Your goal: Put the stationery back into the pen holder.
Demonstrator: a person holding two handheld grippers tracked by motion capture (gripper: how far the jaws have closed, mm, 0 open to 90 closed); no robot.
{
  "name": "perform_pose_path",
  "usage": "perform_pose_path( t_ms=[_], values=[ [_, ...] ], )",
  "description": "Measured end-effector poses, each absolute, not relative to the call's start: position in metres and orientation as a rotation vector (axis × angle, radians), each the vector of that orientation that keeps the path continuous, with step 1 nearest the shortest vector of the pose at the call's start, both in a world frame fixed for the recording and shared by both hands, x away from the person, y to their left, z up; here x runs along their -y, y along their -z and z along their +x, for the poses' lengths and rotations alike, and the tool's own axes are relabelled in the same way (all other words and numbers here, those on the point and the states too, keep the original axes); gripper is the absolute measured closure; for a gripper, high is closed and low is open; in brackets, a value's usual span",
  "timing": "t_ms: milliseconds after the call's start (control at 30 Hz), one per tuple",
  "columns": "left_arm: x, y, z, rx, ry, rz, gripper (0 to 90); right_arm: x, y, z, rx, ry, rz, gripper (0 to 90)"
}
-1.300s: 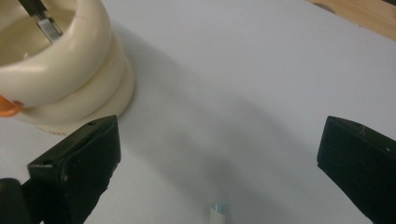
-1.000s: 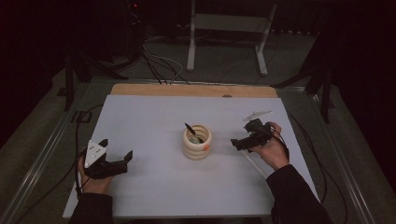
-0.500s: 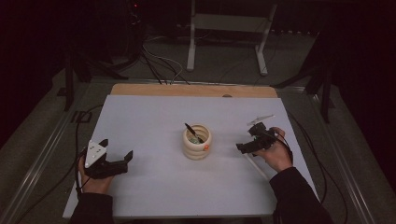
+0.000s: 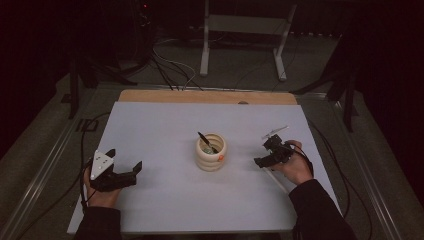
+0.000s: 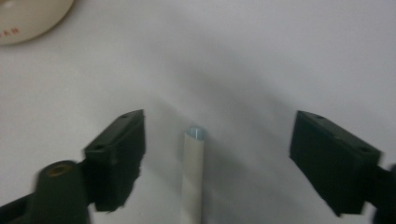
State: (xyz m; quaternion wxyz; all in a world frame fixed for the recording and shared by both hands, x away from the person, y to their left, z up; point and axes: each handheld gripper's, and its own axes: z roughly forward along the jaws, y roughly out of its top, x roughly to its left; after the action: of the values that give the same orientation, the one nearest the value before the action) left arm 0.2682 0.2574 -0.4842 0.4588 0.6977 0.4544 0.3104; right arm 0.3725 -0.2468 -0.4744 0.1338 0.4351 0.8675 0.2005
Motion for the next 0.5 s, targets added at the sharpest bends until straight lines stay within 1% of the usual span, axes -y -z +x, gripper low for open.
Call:
perform_pose_path(
  t_ms=[67,333,500],
  values=[
    [-0.2575,0.4841,0.2681,-1.119,-0.764,1.716,0.1,0.2465,0.4764,0.3715,-2.524,-0.569,1.256,27.1],
    [-0.2573,0.4843,0.2683,-1.120,-0.764,1.719,0.1,0.2482,0.4822,0.3705,-2.584,-0.537,1.267,53.0],
    [-0.2568,0.4845,0.2685,-1.118,-0.763,1.721,0.1,0.2501,0.4842,0.3718,-2.617,-0.524,1.294,62.4]
  ],
)
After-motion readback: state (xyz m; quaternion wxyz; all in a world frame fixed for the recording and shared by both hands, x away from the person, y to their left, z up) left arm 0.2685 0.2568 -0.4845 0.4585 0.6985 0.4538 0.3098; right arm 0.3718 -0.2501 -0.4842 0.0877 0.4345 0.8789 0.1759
